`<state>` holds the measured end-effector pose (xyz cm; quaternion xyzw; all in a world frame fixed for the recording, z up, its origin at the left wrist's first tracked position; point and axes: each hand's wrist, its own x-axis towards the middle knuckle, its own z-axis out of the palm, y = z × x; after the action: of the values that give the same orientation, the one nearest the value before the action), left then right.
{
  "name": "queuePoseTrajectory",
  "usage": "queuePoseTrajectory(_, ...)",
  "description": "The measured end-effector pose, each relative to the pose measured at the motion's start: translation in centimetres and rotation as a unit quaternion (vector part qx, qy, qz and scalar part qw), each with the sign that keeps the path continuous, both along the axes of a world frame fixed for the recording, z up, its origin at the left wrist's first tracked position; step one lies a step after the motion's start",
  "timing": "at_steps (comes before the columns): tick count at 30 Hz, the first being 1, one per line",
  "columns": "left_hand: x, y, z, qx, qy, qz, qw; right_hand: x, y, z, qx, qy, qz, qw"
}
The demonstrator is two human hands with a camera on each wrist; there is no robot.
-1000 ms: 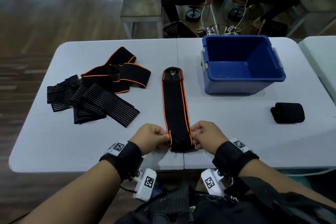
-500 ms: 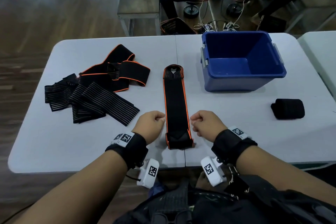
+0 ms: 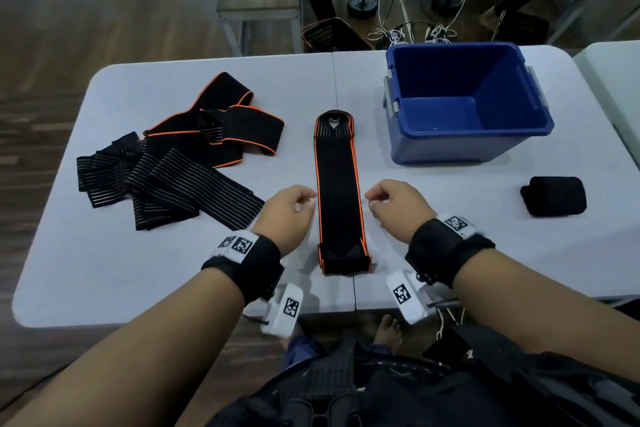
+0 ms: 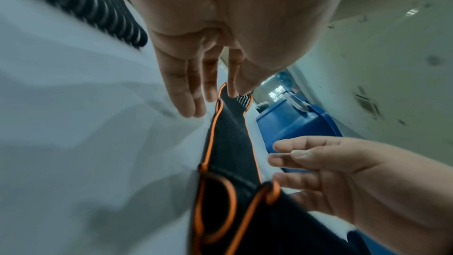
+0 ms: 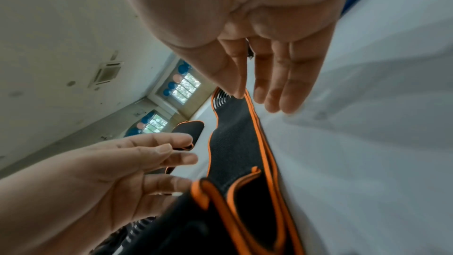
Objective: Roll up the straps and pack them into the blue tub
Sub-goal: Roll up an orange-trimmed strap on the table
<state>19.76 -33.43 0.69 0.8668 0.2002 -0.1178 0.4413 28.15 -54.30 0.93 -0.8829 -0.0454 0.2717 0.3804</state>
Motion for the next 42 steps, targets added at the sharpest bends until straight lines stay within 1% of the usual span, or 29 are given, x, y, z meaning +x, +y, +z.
queuePoseTrajectory(1,-1.0,0.0,0.0,0.011,0.003,-0.014,1.0,-0.7,-0.5,0.2,-0.001,0.011,0.005,1.0)
queuePoseTrajectory(3,-3.1,-0.5,0.0,0.014,0.015,-0.035,0.999,-2.3,-1.3,0.8,0.006,0.059,0.021,0.998)
queuePoseTrajectory(6,-5.5,-1.5,-0.3,-0.02,0.038,-0.029,0.999,-4.6,-1.9,1.3,0.019,0.114,0.045,0.992)
queuePoseTrajectory(9,-6.2,-2.3,-0.5,-0.032,0.039,-0.026,0.998,-6.1,-1.9,0.9,0.088,0.167,0.002,0.982)
queuePoseTrajectory(11,-6.0,-2.4,-0.7,-0.031,0.032,-0.024,0.999,-6.4,-1.8,0.3,0.096,0.168,-0.014,0.981)
queuePoseTrajectory(13,-5.8,-2.5,-0.8,-0.012,0.028,-0.036,0.999,-6.4,-1.7,-0.1,0.087,0.153,-0.016,0.984)
queuePoseTrajectory(15,-5.6,-2.5,-0.7,0.021,0.022,-0.064,0.997,-6.4,-1.6,-0.3,0.067,0.136,-0.005,0.988)
queuePoseTrajectory(19,-5.2,-2.7,0.0,0.067,0.007,-0.141,0.988,-6.3,-1.6,-0.4,-0.004,0.073,0.05,0.996)
queuePoseTrajectory(23,-5.1,-2.6,-0.3,0.093,-0.003,-0.174,0.98,-6.1,-1.5,-0.1,-0.067,0.002,0.108,0.992)
queuePoseTrajectory(26,-5.0,-2.7,-0.6,0.131,-0.003,-0.19,0.973,-6.2,-1.3,-0.1,-0.105,-0.041,0.151,0.982)
queuePoseTrajectory(30,-5.0,-3.2,-1.0,0.132,-0.047,-0.177,0.974,-6.7,-1.2,-0.3,-0.104,-0.108,0.167,0.975)
queuePoseTrajectory(32,-4.9,-3.6,-1.2,0.136,-0.059,-0.188,0.971,-6.8,-1.1,-0.5,-0.114,-0.14,0.198,0.963)
queuePoseTrajectory(36,-4.7,-4.1,-1.7,0.183,-0.057,-0.206,0.96,-6.6,-0.4,-0.5,-0.155,-0.165,0.273,0.935)
queuePoseTrajectory(40,-5.4,-3.9,-2.8,0.235,-0.083,-0.243,0.937,-7.1,-1.0,0.0,-0.17,-0.171,0.308,0.92)
queuePoseTrajectory(42,-5.7,-3.7,-3.1,0.241,-0.089,-0.247,0.934,-7.4,-1.7,-0.4,-0.182,-0.175,0.333,0.908)
